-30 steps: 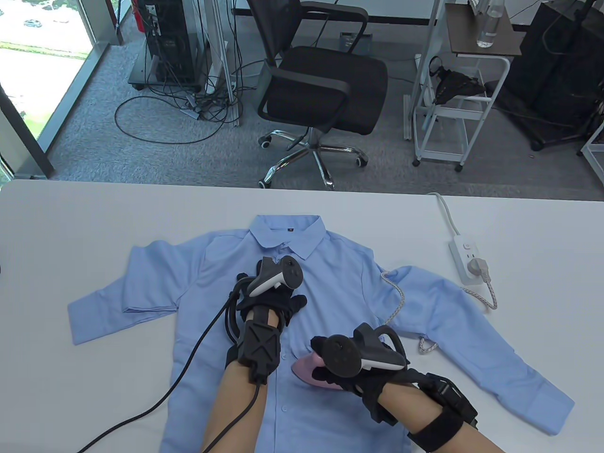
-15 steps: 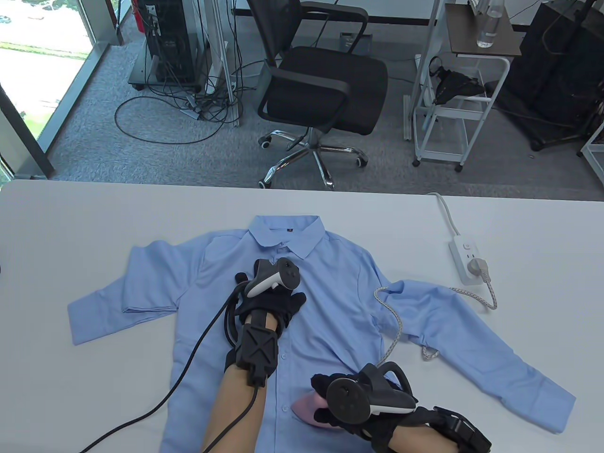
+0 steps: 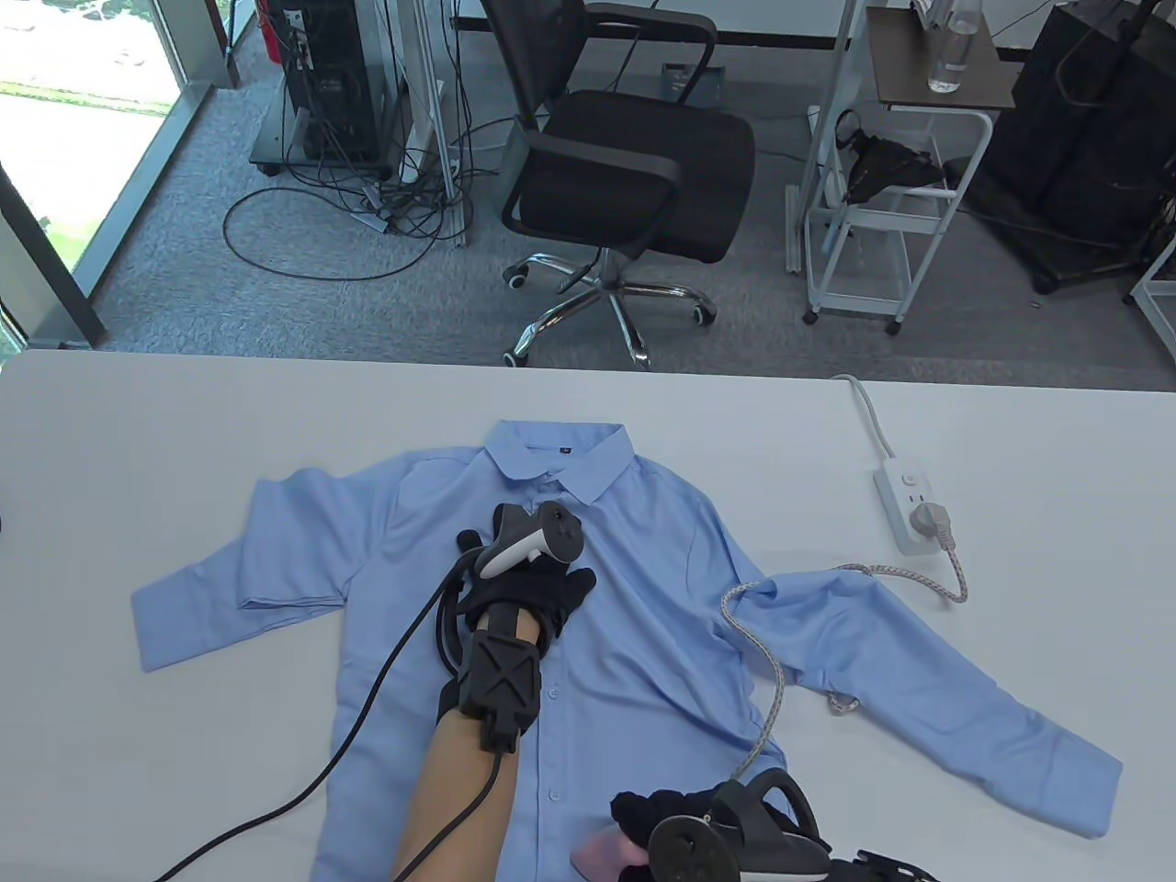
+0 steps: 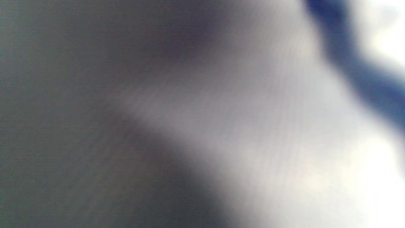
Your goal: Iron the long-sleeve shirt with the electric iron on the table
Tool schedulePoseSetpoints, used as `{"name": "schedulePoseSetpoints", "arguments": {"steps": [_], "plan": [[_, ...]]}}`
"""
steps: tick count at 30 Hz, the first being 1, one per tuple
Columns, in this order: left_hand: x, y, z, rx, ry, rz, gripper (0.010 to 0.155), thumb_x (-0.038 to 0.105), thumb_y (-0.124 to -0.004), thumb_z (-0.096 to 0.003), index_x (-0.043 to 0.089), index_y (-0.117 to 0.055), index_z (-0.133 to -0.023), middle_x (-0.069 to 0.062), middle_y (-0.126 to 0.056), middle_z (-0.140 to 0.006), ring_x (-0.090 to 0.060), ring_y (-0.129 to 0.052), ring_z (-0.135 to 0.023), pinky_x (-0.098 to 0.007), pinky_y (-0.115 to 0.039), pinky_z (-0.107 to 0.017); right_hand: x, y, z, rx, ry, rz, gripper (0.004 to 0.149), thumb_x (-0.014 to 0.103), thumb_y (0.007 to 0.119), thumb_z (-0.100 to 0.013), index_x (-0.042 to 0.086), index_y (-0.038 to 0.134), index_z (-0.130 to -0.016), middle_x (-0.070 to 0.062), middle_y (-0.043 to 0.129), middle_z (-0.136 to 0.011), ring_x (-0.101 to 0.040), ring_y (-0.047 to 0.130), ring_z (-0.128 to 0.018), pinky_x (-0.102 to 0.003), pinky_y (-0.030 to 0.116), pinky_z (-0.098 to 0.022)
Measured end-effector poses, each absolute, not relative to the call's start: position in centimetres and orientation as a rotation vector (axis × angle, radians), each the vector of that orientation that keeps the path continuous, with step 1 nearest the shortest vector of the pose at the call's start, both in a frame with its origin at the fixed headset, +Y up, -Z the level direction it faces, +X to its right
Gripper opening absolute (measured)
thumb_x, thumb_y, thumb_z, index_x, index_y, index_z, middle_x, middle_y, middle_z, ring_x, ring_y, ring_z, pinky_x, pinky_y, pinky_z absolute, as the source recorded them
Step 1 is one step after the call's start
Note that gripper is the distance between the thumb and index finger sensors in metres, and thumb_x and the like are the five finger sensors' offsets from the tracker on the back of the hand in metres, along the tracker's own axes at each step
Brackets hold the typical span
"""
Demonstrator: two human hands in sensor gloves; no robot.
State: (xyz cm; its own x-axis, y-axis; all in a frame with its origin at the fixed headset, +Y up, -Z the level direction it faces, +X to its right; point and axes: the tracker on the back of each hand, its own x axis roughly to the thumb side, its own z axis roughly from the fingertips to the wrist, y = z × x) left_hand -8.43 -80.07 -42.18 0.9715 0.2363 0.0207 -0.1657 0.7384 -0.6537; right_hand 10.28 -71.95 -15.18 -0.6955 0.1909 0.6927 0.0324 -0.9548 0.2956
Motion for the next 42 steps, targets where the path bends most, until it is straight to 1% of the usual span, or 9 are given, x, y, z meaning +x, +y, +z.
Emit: {"name": "schedulePoseSetpoints", "arguments": {"steps": [8, 12, 14, 16, 21, 26, 30, 35, 42], "plan": [[-8.4, -79.9, -42.2, -0.696, -0.111, 0.218, 0.079, 0.064, -0.037, -0.0450, 0.040, 0.014, -0.099, 0.007, 0.028, -0.103, -0.045, 0.026, -0.094, -0.079, 0.004, -0.060, 10.3, -71.9, -14.9, 1.183, 0.486, 2.759, 0.066, 0.051, 0.074, -0.049, 0.014, 0.059, -0.102, -0.001, 0.088, -0.061, -0.018, 0.092, -0.031, -0.050, 0.081, -0.051], [-9.9, -78.7, -41.3, -0.584, -0.130, 0.240, 0.085, 0.067, -0.044, -0.0417, 0.038, 0.009, -0.102, 0.002, 0.020, -0.108, -0.049, 0.018, -0.097, -0.080, 0.002, -0.061, 10.4, -71.9, -14.7, 1.136, 0.499, 2.780, 0.066, 0.052, 0.074, -0.050, 0.014, 0.058, -0.102, -0.001, 0.088, -0.061, -0.018, 0.092, -0.031, -0.050, 0.081, -0.050], [-12.0, -77.3, -40.6, -0.456, -0.112, 0.221, 0.086, 0.068, -0.046, -0.0401, 0.038, 0.003, -0.103, 0.000, 0.013, -0.111, -0.050, 0.009, -0.099, -0.080, -0.003, -0.061, 10.8, -71.9, -14.6, 1.123, 0.492, 2.789, 0.066, 0.052, 0.074, -0.050, 0.014, 0.058, -0.102, 0.000, 0.088, -0.060, -0.017, 0.092, -0.030, -0.050, 0.082, -0.050], [-13.8, -76.1, -40.1, -0.438, -0.096, 0.155, 0.086, 0.069, -0.045, -0.0398, 0.037, 0.003, -0.104, -0.001, 0.010, -0.112, -0.052, 0.005, -0.100, -0.081, -0.006, -0.062, 11.6, -71.9, -14.6, 1.104, 0.498, 2.793, 0.066, 0.052, 0.074, -0.050, 0.014, 0.058, -0.102, 0.000, 0.088, -0.060, -0.017, 0.092, -0.030, -0.050, 0.082, -0.050], [-18.7, -74.5, -38.1, -0.471, -0.007, 0.093, 0.087, 0.069, -0.045, -0.0398, 0.037, 0.003, -0.105, -0.002, 0.011, -0.112, -0.052, 0.006, -0.100, -0.081, -0.006, -0.062, 15.3, -71.9, -14.7, 0.989, 0.506, 2.817, 0.066, 0.051, 0.074, -0.049, 0.014, 0.058, -0.101, 0.000, 0.088, -0.059, -0.018, 0.092, -0.029, -0.050, 0.082, -0.049], [-23.0, -76.3, -35.6, -0.696, 0.147, 0.055, 0.092, 0.072, -0.043, -0.0384, 0.035, 0.014, -0.101, -0.008, 0.021, -0.107, -0.056, 0.007, -0.099, -0.082, -0.007, -0.062, 17.0, -71.8, -14.8, 0.910, 0.500, 2.849, 0.066, 0.051, 0.074, -0.049, 0.014, 0.058, -0.101, -0.001, 0.088, -0.058, -0.018, 0.093, -0.029, -0.050, 0.082, -0.049], [-25.4, -77.3, -34.0, -0.738, 0.169, 0.076, 0.095, 0.073, -0.043, -0.0373, 0.034, 0.018, -0.098, -0.010, 0.025, -0.104, -0.057, 0.009, -0.097, -0.082, -0.007, -0.062, 17.0, -71.6, -15.1, 0.900, 0.532, 2.837, 0.066, 0.051, 0.075, -0.049, 0.014, 0.059, -0.101, -0.001, 0.089, -0.058, -0.019, 0.093, -0.030, -0.051, 0.082, -0.049], [-27.7, -76.1, -32.9, -0.633, 0.101, 0.150, 0.094, 0.072, -0.044, -0.0376, 0.034, 0.015, -0.100, -0.009, 0.022, -0.106, -0.056, 0.007, -0.099, -0.082, -0.008, -0.062, 15.4, -69.4, -18.1, 0.899, 0.625, 2.841, 0.067, 0.051, 0.075, -0.050, 0.013, 0.059, -0.102, -0.002, 0.090, -0.059, -0.019, 0.094, -0.030, -0.051, 0.083, -0.048], [-30.2, -76.6, -32.1, -0.690, 0.089, 0.082, 0.096, 0.072, -0.043, -0.0375, 0.031, 0.018, -0.098, -0.010, 0.024, -0.104, -0.055, 0.007, -0.099, -0.082, -0.008, -0.063, 9.2, -62.3, -26.3, 0.907, 0.228, 2.822, 0.067, 0.051, 0.077, -0.049, 0.012, 0.060, -0.102, -0.004, 0.090, -0.059, -0.021, 0.094, -0.030, -0.052, 0.082, -0.048]]}}
